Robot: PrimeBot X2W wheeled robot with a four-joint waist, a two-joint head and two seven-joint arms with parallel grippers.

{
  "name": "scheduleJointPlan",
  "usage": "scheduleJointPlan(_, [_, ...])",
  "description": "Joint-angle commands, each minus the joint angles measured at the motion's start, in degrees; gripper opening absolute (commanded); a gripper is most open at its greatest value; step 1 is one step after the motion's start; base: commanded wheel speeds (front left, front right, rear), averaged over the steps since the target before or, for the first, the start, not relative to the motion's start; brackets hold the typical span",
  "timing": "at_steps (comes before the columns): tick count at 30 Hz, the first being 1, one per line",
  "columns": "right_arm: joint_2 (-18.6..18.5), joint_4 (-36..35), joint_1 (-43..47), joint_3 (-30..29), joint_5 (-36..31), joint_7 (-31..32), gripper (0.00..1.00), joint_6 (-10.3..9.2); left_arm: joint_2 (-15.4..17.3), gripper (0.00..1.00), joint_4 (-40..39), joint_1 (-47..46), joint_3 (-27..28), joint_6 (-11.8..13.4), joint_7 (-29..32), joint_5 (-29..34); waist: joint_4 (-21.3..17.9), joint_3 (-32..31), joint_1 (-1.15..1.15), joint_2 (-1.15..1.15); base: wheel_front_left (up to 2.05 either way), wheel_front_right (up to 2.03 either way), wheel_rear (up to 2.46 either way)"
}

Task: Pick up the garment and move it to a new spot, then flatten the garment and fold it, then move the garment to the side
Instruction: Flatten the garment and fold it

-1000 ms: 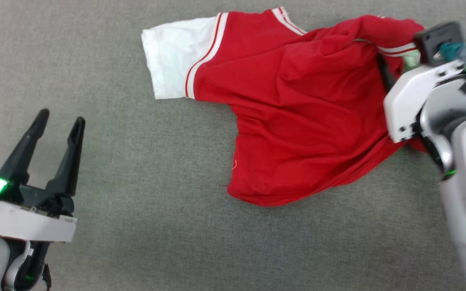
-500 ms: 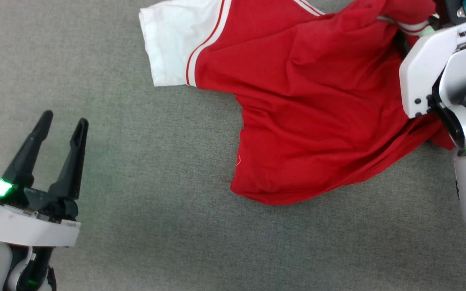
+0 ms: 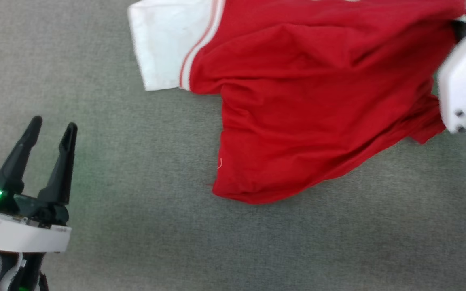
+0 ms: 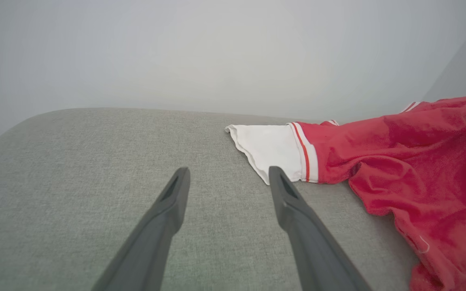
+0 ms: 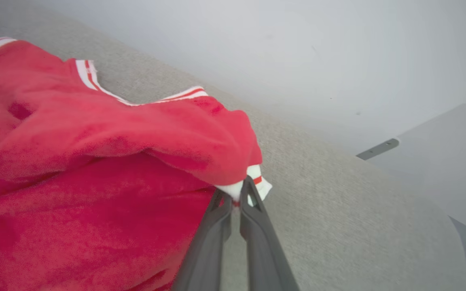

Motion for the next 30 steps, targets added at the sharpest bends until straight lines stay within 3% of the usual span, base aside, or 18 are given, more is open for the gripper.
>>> scheduleJointPlan(1, [-0.8,-3.7,1.8,-0.1,1.2,2.6,0.0,-0.08,0.1,1.0,-0.2,0.7,0.5,0.1,0.0,-0.4,-1.2,-0.6,0.0,0.0,0.0,0.0,0.0])
scheduleJointPlan(6, [-3.0,-22.4,7.8,-2.7,6.4,17.9,0.0,-0.08,0.5,1.0,-0.9,2.0,1.8,0.1,0.0,-0.8,-3.0,-0.7,0.0,0.0,0.0,0.0,0.0])
scheduleJointPlan(9, [-0.7,-31.5,9.7,-6.2,9.9,25.8,0.0,-0.08,0.7,1.0,-1.3,2.2,1.9,0.1,0.0,-1.0,-3.4,-0.7,0.0,0.0,0.0,0.0,0.0])
scheduleJointPlan(12, [0.9,-35.8,11.4,-9.1,12.0,32.5,0.0,-0.08,0.8,1.0,-1.6,2.2,2.1,0.1,0.0,-1.0,-3.7,-0.6,0.0,0.0,0.0,0.0,0.0])
scheduleJointPlan(15, [1.0,-34.5,13.0,-10.1,12.2,34.5,0.0,-0.08,0.6,1.0,-2.0,1.9,1.8,0.1,0.0,-1.2,-3.4,-0.3,0.0,0.0,0.0,0.0,0.0])
scheduleJointPlan(18, [0.3,-30.4,13.8,-11.3,10.5,31.7,0.0,-0.08,0.6,1.0,-2.3,1.3,0.9,0.1,0.0,-1.4,-2.5,0.2,0.0,0.0,0.0,0.0,0.0])
scheduleJointPlan(22, [0.7,-23.5,13.9,-13.7,6.3,23.2,0.0,-0.08,0.7,1.0,-1.8,1.1,0.7,0.1,0.0,-1.8,-1.6,1.0,0.0,0.0,0.0,0.0,0.0])
scheduleJointPlan(30, [8.6,-7.8,8.5,-19.0,-3.7,3.0,0.0,-0.08,1.6,1.0,-1.5,0.6,0.6,0.1,0.0,-2.2,-1.0,2.5,0.0,0.0,0.0,0.0,0.0])
